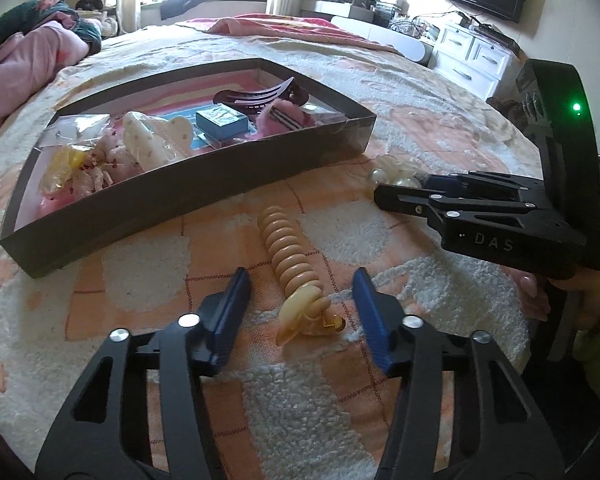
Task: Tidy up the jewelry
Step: 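Grasp the beige spiral hair tie with the left tool while the right tool grasps the clear pearl bag, then lower the spiral tie and pearl bag into the tray and open both tools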
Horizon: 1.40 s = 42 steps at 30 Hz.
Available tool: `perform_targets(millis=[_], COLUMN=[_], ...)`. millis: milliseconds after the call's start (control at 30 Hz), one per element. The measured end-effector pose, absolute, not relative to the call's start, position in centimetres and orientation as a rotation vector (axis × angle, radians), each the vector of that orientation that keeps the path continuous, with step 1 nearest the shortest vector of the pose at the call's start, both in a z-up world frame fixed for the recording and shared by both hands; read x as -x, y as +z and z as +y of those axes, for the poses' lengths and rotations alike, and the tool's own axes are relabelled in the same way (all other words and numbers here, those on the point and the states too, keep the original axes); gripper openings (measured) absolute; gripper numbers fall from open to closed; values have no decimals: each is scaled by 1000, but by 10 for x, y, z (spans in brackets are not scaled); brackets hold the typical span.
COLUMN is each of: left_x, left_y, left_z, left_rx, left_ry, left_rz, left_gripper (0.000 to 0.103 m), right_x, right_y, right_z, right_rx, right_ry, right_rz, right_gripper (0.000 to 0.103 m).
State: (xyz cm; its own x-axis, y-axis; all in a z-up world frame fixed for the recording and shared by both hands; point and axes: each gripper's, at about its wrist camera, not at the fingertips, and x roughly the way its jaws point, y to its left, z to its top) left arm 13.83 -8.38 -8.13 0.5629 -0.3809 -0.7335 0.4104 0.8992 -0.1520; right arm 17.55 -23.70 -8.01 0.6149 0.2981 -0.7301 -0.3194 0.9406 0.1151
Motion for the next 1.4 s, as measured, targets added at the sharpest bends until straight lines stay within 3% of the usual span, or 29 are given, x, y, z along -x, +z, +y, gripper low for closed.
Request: perform_targets(millis=[100,1400], left_x=[-139,-154], left_y=[-81,-19], left_z=[-83,-15], left_rx=[-31,85], left_ry=[-471,-332], left_rz=[856,682], left_gripper=[21,19], right_x=[-174,-162], right_y=[-79,-34], right_z=[-237,-206], right_rx=[27,0], right_ry=[354,438], right_rz=[830,718], right_gripper=[37,37])
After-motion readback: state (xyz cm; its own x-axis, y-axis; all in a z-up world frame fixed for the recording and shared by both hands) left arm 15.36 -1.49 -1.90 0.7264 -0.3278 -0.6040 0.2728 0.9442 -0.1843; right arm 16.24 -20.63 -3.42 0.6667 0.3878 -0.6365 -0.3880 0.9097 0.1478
